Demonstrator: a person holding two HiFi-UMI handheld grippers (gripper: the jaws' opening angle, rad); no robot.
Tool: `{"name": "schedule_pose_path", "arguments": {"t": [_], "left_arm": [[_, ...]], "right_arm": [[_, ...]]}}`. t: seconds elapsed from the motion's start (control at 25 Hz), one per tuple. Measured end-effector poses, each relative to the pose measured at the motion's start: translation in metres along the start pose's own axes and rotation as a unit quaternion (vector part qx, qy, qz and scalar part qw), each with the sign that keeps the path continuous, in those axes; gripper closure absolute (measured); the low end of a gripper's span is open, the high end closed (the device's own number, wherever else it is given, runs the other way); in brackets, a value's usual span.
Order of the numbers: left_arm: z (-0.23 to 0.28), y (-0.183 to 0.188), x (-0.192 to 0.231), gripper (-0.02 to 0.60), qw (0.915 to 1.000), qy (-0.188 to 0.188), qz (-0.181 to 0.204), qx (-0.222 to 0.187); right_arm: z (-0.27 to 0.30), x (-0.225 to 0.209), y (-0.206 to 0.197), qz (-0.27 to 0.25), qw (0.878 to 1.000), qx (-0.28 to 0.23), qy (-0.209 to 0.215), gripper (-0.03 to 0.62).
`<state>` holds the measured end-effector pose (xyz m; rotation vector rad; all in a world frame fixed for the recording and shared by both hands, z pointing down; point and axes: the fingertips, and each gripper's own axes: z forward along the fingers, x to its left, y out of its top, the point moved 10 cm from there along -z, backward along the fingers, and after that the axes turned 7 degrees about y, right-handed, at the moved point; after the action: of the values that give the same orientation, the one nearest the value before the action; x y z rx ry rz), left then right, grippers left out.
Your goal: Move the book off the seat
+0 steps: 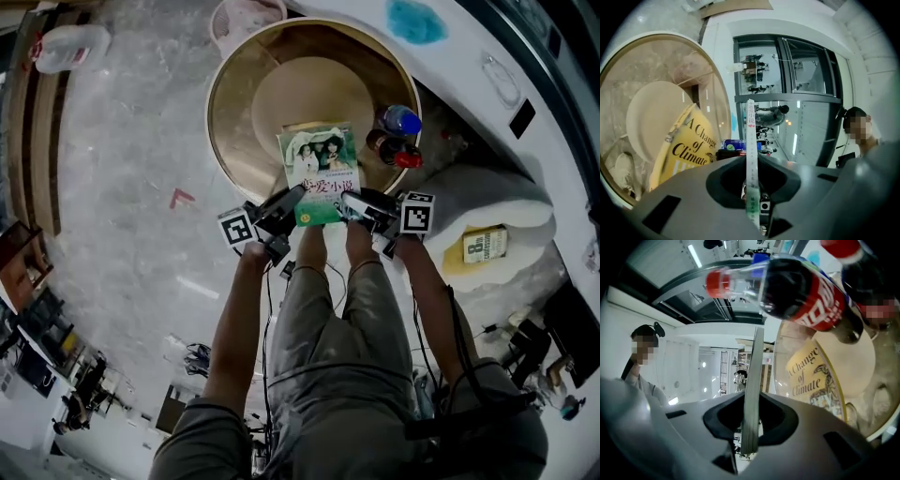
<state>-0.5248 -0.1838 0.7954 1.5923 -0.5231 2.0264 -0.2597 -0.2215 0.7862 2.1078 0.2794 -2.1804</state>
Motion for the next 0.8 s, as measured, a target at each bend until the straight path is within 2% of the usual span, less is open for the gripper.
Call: {"name": "schedule_pose_path", "arguments": {"t": [0.24,0.48,0.64,0.8], "left_arm": [[0.005,-0.006,0.061,0.508,0.9973,0.037,-0.064,-0.005],[0.019,-0.007,0.088,0.508,0.9952,0.056,-0.081,0.001],[0.026,-0.002,0.097,0.508,0.9925,0.068,-0.102,0.003],[0.028,0.000,0.095,0.505,0.9909,0.054,-0.122,-0.018]], "right_arm": [[0.011,-0.058,-0.007,0.041,0.999,0.006,-0.015,0.520],[0.014,-0.089,-0.013,0.074,0.997,0.000,-0.017,0.520],[0.017,-0.105,-0.007,0.107,0.992,0.016,-0.069,0.517],[0.026,-0.104,0.000,0.122,0.992,0.008,-0.035,0.516]]}}
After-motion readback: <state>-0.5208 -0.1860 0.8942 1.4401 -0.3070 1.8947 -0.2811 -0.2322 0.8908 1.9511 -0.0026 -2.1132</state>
